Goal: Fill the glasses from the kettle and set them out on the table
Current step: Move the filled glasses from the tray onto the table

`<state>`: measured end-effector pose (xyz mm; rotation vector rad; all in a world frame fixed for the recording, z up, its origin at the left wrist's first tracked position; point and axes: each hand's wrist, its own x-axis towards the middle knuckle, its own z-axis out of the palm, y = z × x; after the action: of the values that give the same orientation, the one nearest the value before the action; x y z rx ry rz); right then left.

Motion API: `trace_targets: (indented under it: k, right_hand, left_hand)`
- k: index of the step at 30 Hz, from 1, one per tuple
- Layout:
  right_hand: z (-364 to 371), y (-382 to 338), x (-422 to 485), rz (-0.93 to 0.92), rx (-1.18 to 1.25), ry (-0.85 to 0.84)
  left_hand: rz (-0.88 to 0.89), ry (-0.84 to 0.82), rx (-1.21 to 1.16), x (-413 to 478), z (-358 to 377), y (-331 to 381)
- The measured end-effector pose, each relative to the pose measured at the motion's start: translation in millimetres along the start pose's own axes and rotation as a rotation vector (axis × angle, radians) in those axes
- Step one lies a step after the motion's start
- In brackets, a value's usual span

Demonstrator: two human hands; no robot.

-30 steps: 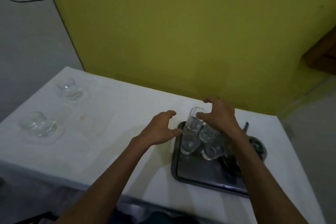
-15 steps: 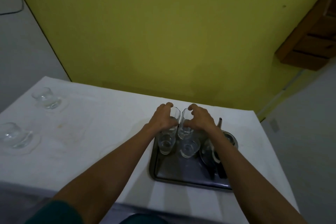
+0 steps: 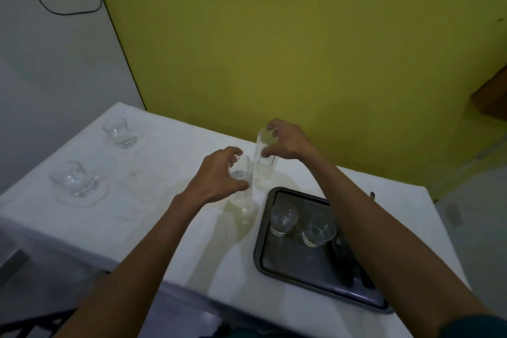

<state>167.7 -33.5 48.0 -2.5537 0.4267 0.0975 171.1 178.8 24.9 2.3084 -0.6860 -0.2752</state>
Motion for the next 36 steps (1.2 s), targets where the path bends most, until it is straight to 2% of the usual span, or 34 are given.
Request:
trace_targets:
  k: [4, 10, 21, 30, 32, 36]
  right_hand:
    - [43.6, -24.3, 29.3, -0.01, 0.05, -0.06]
    - [89.0, -45.4, 59.1, 0.036, 0.101, -0.046]
    - [107.6, -46.9, 75.0, 0.116, 0.123, -0.006]
    - [79.6, -29.8, 45.8, 0.147, 0.062, -0.031]
    - [65.8, -10.8, 23.7, 0.185, 0.015, -0.017]
    - [51.6, 43.0, -38.1, 0.324, -0.017, -0.021]
  left_hand:
    - [-0.086, -0.009, 0.011, -29.0, -5.6, -38.8]
    - [-0.138, -0.04, 0.033, -55.3, -2.3, -78.4]
    - [-0.145, -0.089, 0.036, -61.6, -1.5, -88.4]
    - [0.111, 0.004, 0.106, -46.8, 13.4, -41.1]
    - [0.163, -0.033, 0.092, -39.1, 28.0, -26.8]
    - [0.217, -0.233, 0.07, -25.9, 65.0, -1.7]
